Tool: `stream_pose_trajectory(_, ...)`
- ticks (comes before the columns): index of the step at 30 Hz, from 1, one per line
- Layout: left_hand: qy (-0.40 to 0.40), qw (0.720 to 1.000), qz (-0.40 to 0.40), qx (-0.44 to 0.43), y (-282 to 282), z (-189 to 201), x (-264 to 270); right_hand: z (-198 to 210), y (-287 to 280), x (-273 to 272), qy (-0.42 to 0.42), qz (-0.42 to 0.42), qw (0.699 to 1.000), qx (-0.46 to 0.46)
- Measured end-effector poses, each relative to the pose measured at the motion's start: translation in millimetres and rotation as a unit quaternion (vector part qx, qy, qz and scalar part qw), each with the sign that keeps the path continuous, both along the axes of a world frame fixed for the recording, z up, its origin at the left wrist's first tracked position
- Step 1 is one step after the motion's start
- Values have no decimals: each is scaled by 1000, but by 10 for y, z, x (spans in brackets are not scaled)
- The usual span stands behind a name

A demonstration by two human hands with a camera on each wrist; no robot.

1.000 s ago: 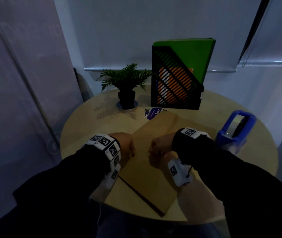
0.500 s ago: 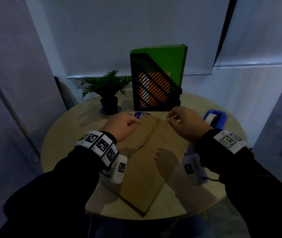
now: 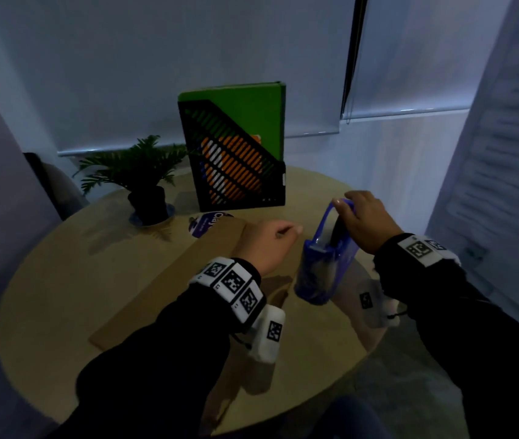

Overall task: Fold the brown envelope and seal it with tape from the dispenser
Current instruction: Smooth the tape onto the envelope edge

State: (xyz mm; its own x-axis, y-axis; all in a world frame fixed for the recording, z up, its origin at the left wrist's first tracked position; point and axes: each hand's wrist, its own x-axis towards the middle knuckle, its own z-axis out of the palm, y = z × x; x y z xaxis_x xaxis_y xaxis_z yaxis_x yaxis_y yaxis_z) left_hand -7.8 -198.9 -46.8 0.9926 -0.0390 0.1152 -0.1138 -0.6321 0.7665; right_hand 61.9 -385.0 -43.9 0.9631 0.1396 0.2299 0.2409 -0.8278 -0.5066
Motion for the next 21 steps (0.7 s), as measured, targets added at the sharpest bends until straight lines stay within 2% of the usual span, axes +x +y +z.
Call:
stream_pose_trajectory(3, 8, 999, 10, -32, -103, -61, 110, -88, -29, 183, 45, -9, 999, -9)
stream_pose_trajectory(6, 48, 998, 4, -51, -162, -130, 171, -121, -6, 313, 53, -23, 998, -9)
stream_pose_trajectory(11, 70, 989, 4, -134, -235, -199, 227, -123, -39, 426, 89, -15, 996, -3)
stream_pose_trajectory(15, 90, 976, -1, -197, -268, -245, 280, -121, -70, 391, 104, 23, 993, -50)
stream_pose_trajectory(21, 119, 960, 17, -254, -304, -289, 339, -18, -39, 470, 110, 22, 988, -105)
